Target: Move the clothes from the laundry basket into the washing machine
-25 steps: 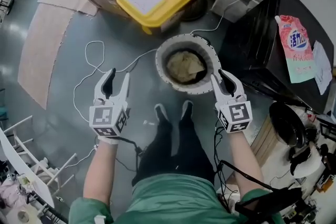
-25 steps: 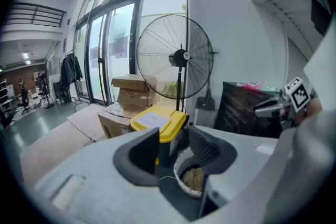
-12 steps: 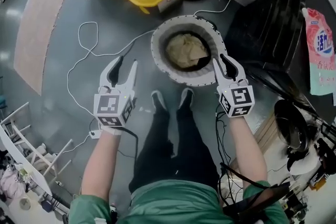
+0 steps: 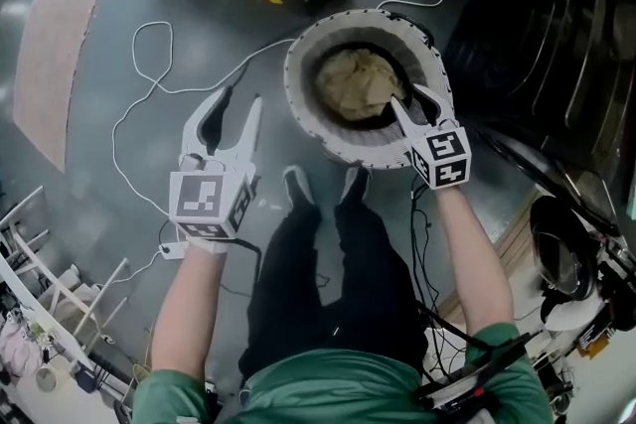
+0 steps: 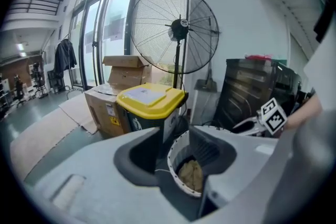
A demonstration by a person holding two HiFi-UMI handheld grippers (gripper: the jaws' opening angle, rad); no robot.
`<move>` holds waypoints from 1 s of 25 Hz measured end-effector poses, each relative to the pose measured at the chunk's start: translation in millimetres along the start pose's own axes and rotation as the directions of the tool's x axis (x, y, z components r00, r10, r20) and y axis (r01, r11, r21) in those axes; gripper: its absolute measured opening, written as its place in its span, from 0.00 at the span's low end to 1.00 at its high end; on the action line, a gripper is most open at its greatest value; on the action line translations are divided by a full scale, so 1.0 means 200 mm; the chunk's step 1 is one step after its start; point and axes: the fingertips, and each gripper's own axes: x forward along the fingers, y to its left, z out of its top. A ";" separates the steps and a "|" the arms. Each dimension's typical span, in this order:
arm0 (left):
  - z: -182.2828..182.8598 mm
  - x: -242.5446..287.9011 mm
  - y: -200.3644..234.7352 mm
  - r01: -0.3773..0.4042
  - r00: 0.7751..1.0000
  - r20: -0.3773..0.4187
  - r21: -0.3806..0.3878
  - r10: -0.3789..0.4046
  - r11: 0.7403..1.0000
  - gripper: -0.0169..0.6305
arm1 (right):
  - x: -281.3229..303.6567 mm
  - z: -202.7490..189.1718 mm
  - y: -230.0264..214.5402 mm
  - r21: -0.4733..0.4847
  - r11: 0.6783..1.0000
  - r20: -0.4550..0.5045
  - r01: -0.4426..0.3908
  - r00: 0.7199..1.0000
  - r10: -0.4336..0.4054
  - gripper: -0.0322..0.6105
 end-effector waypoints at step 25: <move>-1.06 0.58 0.37 0.034 0.999 -0.019 0.045 -0.033 0.998 0.29 | 1.62 -1.43 -0.12 -0.366 0.841 -0.625 -0.398 0.775 0.094 0.82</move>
